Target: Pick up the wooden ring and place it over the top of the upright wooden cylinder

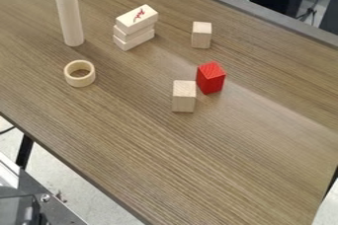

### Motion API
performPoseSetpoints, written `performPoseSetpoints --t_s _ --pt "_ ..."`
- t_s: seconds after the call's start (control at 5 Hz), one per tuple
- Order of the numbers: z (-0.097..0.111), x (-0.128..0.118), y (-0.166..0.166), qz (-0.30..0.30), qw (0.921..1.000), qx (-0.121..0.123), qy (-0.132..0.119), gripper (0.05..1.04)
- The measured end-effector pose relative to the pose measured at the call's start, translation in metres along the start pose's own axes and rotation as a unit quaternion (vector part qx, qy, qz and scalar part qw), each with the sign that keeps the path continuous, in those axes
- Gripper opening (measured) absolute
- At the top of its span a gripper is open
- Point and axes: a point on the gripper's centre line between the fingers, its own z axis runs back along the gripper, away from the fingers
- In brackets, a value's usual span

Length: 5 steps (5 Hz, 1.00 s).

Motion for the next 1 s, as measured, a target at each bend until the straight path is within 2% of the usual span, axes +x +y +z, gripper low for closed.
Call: performPoseSetpoints --t_s 0.2,0.4,0.6,0.8,1.0 --pt "-0.009 -0.005 0.000 0.006 0.9999 -0.008 0.014 1.000" --pt "-0.001 -0.016 -0.008 0.039 0.9971 0.037 0.053 1.000" --pt "0.018 -0.027 -0.029 0.061 0.9949 0.049 0.064 1.000" --pt "0.022 -0.041 -0.048 0.066 0.9947 0.046 0.065 1.000" --pt "0.003 -0.063 -0.056 0.082 0.9916 0.058 0.082 1.000"
